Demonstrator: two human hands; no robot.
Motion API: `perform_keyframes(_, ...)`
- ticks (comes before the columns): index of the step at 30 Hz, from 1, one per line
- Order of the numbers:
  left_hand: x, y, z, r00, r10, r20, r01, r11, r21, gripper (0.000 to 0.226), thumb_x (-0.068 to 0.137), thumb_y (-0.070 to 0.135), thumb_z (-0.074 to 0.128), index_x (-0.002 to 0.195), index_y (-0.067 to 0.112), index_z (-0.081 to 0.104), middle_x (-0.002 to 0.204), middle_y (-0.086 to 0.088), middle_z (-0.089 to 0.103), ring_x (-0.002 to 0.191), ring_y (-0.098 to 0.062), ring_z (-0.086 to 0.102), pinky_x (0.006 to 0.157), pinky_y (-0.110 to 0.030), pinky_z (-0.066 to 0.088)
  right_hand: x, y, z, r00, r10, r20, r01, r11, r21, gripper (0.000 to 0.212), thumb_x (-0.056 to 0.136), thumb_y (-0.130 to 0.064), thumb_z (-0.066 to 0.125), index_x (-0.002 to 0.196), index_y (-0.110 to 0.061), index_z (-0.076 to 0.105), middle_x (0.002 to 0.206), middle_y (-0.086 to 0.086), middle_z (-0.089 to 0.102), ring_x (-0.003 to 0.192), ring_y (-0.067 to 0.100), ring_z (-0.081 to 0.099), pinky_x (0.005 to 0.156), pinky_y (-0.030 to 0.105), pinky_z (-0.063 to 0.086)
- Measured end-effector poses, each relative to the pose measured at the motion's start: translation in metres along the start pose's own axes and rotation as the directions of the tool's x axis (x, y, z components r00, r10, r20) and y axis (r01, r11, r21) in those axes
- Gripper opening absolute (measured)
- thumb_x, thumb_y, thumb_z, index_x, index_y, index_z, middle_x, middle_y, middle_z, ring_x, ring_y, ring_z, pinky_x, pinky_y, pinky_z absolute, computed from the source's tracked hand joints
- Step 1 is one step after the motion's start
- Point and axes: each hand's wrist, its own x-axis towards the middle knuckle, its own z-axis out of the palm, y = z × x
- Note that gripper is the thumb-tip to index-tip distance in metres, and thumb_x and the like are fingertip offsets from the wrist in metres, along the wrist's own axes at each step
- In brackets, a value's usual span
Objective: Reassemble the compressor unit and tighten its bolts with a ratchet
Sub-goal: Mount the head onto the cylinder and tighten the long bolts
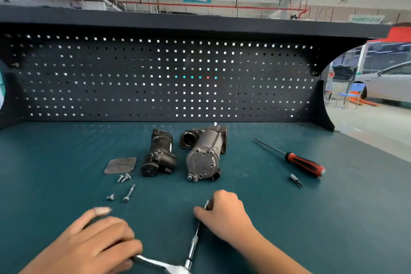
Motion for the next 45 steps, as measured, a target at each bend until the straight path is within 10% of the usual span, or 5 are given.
perform_keyframes(8,0.04,-0.002,-0.013,0.932,-0.197,-0.306,0.146,0.972,-0.183,0.025,0.087,0.041,0.054,0.108,0.026,0.055,0.112,0.009,0.053,0.098,-0.004,0.056,0.086,-0.024,0.046,0.021,-0.006,-0.015,0.978,0.196,0.078,-0.133,0.288,0.948,0.02,0.087,-0.009,0.063,0.069,0.0,0.061,0.06,0.008,0.059,0.049,0.013,0.053,0.046,0.019,0.05)
perform_keyframes(13,0.064,-0.006,-0.005,0.341,-0.939,-0.028,0.075,0.057,-0.996,0.045,0.067,0.025,0.071,0.106,0.037,0.054,0.121,0.004,0.057,0.095,-0.012,0.067,0.07,-0.024,0.057,0.03,-0.018,-0.01,0.973,0.202,0.111,-0.137,0.121,0.983,0.017,0.09,-0.009,0.058,0.075,-0.003,0.059,0.048,0.001,0.061,0.043,0.01,0.057,0.043,0.018,0.045)
perform_keyframes(16,0.074,-0.004,0.004,0.304,-0.894,0.328,-0.058,-0.361,-0.931,0.013,0.08,0.029,0.057,0.081,0.018,0.062,0.076,-0.005,0.069,0.064,-0.016,0.069,0.052,-0.027,0.056,0.035,-0.018,-0.015,0.976,0.197,0.094,-0.109,0.065,0.992,0.017,0.09,-0.009,0.059,0.075,-0.002,0.059,0.046,0.0,0.06,0.039,0.01,0.057,0.041,0.017,0.045)
perform_keyframes(22,0.092,0.013,-0.003,0.378,-0.853,0.36,-0.077,-0.416,-0.906,0.031,0.071,0.036,0.051,0.045,0.018,0.053,0.026,0.009,0.021,0.024,-0.005,0.021,0.037,-0.01,0.033,0.043,-0.013,-0.011,0.979,0.184,0.086,-0.11,0.123,0.986,0.017,0.09,-0.013,0.059,0.075,-0.005,0.062,0.049,-0.003,0.063,0.042,0.007,0.058,0.043,0.017,0.044)
perform_keyframes(45,0.117,0.009,-0.012,0.193,-0.892,0.408,-0.28,-0.449,-0.848,0.03,0.086,0.034,0.053,0.062,0.015,0.05,0.05,0.006,0.041,0.035,-0.006,0.032,0.041,-0.013,0.036,0.051,-0.022,-0.02,0.952,0.265,0.15,-0.163,0.026,0.986,0.014,0.091,-0.008,0.056,0.078,-0.004,0.058,0.05,0.001,0.06,0.042,0.006,0.057,0.038,0.015,0.042)
